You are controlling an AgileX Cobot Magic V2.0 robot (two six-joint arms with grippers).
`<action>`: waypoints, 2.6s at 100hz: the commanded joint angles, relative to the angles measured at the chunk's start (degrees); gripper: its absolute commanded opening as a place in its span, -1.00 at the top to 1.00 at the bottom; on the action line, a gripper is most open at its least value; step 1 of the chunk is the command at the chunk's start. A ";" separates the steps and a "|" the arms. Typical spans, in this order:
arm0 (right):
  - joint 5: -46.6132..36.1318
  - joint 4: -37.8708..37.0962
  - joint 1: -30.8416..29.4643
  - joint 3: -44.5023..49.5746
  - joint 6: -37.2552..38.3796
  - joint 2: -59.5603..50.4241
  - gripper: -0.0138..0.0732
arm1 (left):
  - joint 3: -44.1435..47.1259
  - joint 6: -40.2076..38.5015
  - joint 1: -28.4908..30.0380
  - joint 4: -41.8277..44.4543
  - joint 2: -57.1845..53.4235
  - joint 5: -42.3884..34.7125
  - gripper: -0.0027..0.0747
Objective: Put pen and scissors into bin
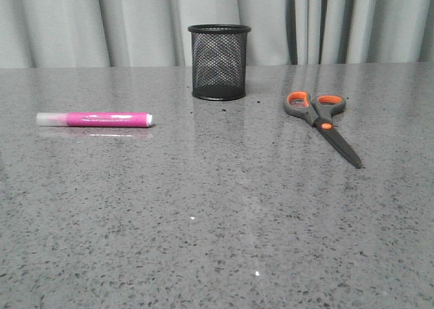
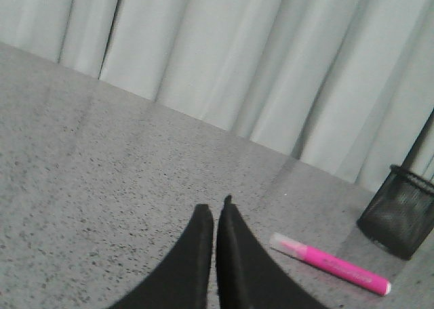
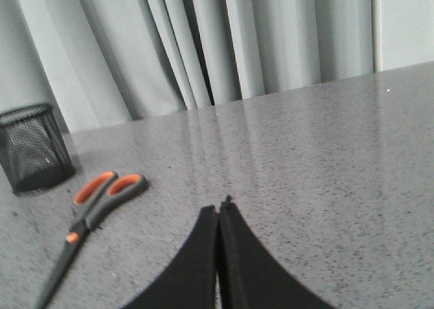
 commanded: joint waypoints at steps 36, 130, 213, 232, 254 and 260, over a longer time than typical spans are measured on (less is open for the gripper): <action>2.97 8.91 -0.30 -6.95 -0.02 2.48 0.83 | -6.21 -0.36 -0.45 -5.83 1.06 3.31 0.98; 23.28 0.20 3.29 -39.92 -5.67 47.45 -0.28 | -39.38 24.99 -0.45 -11.03 46.36 22.96 -0.24; 23.71 0.20 3.64 -39.92 -8.69 47.45 -0.29 | -68.77 91.50 -6.88 -21.82 89.08 51.88 -0.04; 24.03 0.20 3.64 -39.92 -8.98 47.45 -0.29 | -74.77 91.49 -11.25 -15.84 95.98 52.28 -0.04; 24.16 0.20 3.64 -39.92 -9.10 47.45 -0.29 | -77.75 91.49 -12.45 -15.31 99.81 52.90 -0.04; 24.16 0.20 3.64 -39.92 -9.10 47.45 -0.29 | -78.03 91.49 -12.45 -15.31 100.34 52.77 -0.04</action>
